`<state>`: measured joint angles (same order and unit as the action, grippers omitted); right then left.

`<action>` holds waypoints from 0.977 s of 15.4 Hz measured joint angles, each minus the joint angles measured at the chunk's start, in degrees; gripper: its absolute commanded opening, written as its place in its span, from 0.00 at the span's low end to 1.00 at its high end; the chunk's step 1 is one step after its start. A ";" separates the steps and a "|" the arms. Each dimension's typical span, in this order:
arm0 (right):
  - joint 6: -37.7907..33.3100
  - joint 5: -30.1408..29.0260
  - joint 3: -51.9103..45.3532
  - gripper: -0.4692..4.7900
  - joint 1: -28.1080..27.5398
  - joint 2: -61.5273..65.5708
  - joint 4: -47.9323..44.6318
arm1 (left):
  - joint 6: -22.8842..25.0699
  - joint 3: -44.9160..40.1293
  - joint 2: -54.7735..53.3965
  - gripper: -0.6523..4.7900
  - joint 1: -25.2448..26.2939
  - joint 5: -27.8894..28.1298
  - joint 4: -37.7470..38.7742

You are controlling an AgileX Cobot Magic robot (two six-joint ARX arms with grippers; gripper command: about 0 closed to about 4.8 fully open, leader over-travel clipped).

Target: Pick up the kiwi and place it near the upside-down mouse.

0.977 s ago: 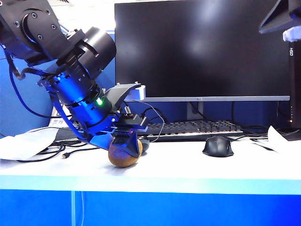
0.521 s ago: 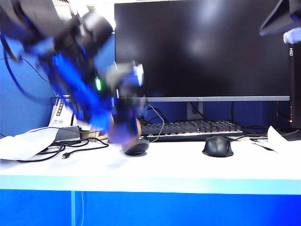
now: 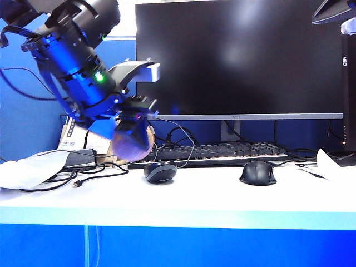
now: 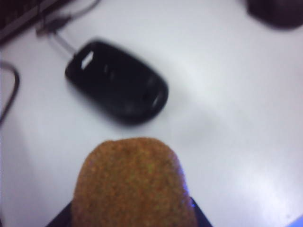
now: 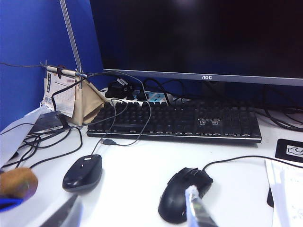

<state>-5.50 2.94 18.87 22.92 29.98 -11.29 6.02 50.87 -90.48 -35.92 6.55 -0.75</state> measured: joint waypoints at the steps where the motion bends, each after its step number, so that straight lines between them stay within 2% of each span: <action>1: 0.00 -0.02 0.00 0.63 0.00 0.07 0.02 | 1.16 0.04 0.00 0.11 0.00 -0.09 -0.76; 4: 0.02 -0.07 0.00 0.63 0.00 0.04 0.02 | 0.96 0.13 0.00 0.11 1.44 -3.76 -0.31; 8: 0.46 -12.48 0.13 0.63 -0.02 3.65 0.59 | 0.68 0.31 -0.46 0.11 1.42 -4.79 -1.66; 10: 0.50 -19.17 2.82 0.63 -0.96 7.19 5.53 | 0.70 0.35 -0.74 0.11 1.44 -5.14 -1.31; 13: 0.98 -22.80 10.19 0.63 -7.06 9.73 16.28 | 0.79 0.35 -0.74 0.11 1.44 -6.43 -0.87; 15: 2.56 -29.00 14.47 0.63 -15.65 9.94 21.99 | 0.81 0.35 -0.74 0.11 1.44 -6.51 -0.44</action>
<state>-2.94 -26.06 33.34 7.27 39.92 10.70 6.83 51.22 -91.22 -34.48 0.03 -1.19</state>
